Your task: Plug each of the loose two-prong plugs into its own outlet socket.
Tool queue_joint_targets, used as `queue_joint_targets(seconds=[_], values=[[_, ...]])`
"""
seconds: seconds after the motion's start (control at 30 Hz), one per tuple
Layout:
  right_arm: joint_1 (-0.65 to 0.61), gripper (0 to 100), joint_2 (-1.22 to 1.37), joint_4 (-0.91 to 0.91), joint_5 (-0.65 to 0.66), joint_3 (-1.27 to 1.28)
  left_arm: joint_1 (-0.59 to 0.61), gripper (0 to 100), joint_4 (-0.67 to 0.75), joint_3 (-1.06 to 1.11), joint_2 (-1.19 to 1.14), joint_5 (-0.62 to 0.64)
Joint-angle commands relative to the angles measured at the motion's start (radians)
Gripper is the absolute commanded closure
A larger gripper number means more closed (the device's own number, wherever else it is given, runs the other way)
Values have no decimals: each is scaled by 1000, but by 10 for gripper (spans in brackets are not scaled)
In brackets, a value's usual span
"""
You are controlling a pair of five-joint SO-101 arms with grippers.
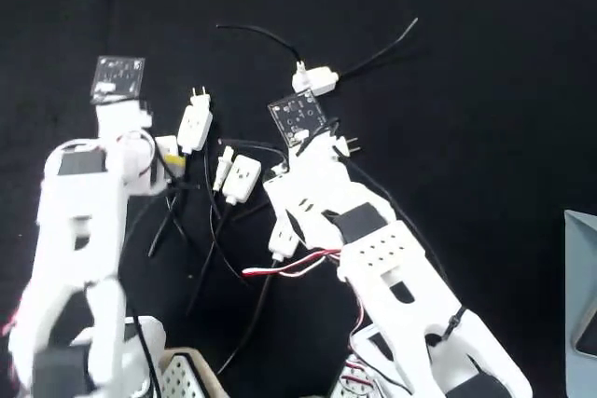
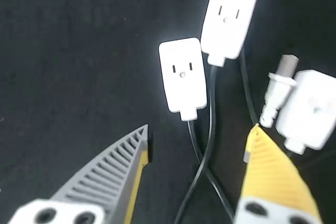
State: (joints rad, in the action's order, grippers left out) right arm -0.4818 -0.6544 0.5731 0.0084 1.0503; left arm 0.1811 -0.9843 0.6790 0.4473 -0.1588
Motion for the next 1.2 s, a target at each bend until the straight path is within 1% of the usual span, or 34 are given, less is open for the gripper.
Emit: queue_joint_targets(seconds=[0.0,0.07,0.23,0.3,0.5,0.73,0.9,0.97,1.03,1.17], values=[[14,987,-25,-20,9,-7,4,708,92,-147,-193,-12],[12,987,-25,-21,9,-1,4,708,109,-188,-264,-12],[11,987,-25,-106,14,47,-5,707,123,-272,-416,-11],[11,987,-25,-114,15,53,-12,709,118,-309,-456,-11],[11,987,-25,-112,15,54,-36,708,123,-346,-511,-6],[11,987,-25,-112,15,54,-68,708,121,-361,-479,-3],[11,987,-25,-110,15,54,-76,707,135,-348,-578,-3],[11,987,-25,-110,15,56,-68,709,180,-344,-638,-3],[11,987,-25,-110,15,56,-50,710,193,-349,-680,-3],[11,987,-25,-110,15,58,39,711,143,-394,-657,-9]])
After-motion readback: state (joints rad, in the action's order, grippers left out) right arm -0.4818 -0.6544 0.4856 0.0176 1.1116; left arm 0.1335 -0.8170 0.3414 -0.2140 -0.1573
